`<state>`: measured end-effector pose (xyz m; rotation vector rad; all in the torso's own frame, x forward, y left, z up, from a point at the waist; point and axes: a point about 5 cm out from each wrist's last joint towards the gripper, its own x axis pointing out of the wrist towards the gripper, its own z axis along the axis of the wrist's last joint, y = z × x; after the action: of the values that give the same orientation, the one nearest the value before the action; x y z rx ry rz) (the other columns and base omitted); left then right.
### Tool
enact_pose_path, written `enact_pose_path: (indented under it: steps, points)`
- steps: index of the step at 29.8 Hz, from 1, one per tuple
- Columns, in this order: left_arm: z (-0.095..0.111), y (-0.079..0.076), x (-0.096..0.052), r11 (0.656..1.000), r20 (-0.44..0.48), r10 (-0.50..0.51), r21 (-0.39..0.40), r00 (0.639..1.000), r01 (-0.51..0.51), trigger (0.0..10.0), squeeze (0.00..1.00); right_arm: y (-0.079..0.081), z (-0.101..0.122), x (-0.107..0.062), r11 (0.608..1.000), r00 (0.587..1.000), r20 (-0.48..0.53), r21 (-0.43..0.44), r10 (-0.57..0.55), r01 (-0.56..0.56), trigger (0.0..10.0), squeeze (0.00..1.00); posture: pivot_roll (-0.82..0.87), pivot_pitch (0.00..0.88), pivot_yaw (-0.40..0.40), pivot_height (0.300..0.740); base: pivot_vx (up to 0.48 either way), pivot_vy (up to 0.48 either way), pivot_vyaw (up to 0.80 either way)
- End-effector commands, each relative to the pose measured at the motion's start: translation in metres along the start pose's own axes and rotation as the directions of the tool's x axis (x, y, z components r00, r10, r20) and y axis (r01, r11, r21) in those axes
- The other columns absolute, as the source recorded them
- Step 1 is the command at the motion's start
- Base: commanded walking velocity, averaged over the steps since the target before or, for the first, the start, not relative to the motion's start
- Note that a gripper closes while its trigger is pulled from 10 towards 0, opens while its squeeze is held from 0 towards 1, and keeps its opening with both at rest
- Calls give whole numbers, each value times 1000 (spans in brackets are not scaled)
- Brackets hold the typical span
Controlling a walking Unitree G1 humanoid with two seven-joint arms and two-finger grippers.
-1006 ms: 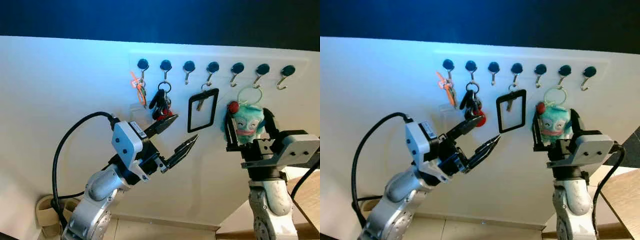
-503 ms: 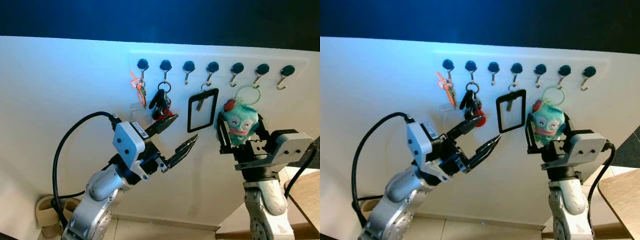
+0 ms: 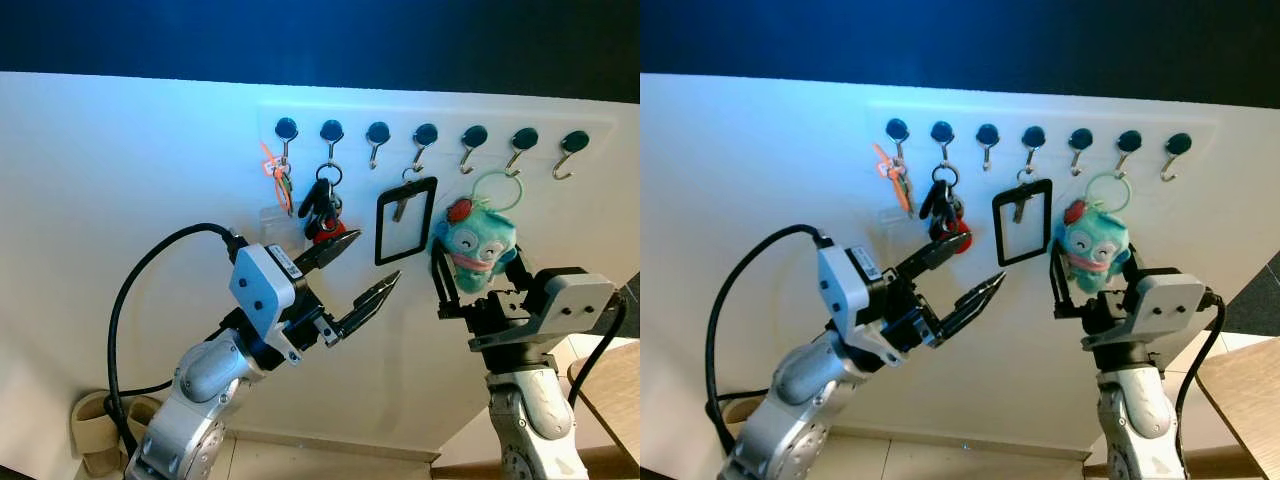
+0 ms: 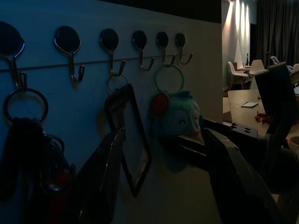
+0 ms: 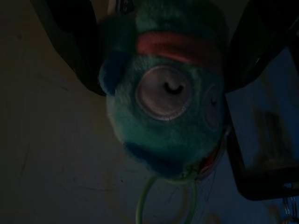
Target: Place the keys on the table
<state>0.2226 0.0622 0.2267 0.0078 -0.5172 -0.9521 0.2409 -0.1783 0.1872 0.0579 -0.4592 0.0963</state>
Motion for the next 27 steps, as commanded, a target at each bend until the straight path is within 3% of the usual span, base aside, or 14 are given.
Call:
enact_pose_path:
  steps: [1, 8, 24, 25, 27]
  points:
    - [3, -2, 1, 1000, 1, -10, 23, 1000, 10, 10000, 0, 0, 4, 2, 1000, 1000, 11, 0, -4, 4, 10000, 0, 28, 68, -15, 740, 0, 0, 0]
    - [3, -1, 2, 1000, 4, -6, 21, 1000, 6, 10000, 0, 1, 13, 10, 1000, 998, 70, 6, -2, 2, 10000, 0, 28, 69, -13, 740, 0, 0, 0]
    - [4, 0, 4, 1000, 5, -12, 27, 1000, 12, 10000, 0, 3, 12, 14, 1000, 998, 66, 17, 11, -12, 10000, 0, 35, 75, -14, 740, 0, 0, 0]
    - [4, 0, 4, 1000, 7, -14, 27, 1000, 13, 10000, 0, 3, 12, 14, 1000, 998, 67, 18, 12, -13, 6588, 0, 36, 75, -13, 740, 0, 0, 0]
    - [5, 0, 4, 1000, 8, -15, 27, 1000, 15, 10000, 0, 3, 12, 14, 1000, 998, 67, 19, 13, -14, 6588, 0, 36, 75, -13, 740, 0, 0, 0]
